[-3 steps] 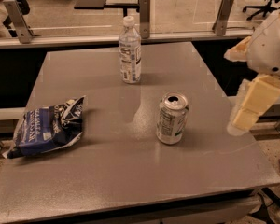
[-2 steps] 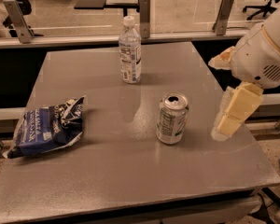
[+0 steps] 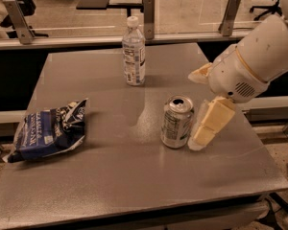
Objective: Move 7up can near blue plastic bottle
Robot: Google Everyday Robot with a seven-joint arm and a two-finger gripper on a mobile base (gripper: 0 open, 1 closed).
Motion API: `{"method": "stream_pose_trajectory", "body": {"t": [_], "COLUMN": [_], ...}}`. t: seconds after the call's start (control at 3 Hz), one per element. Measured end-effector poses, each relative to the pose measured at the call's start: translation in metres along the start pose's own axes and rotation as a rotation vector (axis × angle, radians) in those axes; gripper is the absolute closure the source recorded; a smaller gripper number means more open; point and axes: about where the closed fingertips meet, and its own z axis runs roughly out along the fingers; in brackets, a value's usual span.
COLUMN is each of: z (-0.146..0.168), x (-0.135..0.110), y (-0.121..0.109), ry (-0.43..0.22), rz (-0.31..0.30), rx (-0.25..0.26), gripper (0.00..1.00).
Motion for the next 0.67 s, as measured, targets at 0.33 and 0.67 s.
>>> {"method": "stream_pose_trajectory", "body": {"t": [0.33, 0.67], "z": [0.0156, 0.0229], "x": [-0.0097, -0.0154], "y": [-0.0019, -0.0016], "ry": [-0.036, -0.047], "rz": [-0.003, -0.011], "rx": [-0.023, -0.049], "gripper": [0.0, 0.18]}}
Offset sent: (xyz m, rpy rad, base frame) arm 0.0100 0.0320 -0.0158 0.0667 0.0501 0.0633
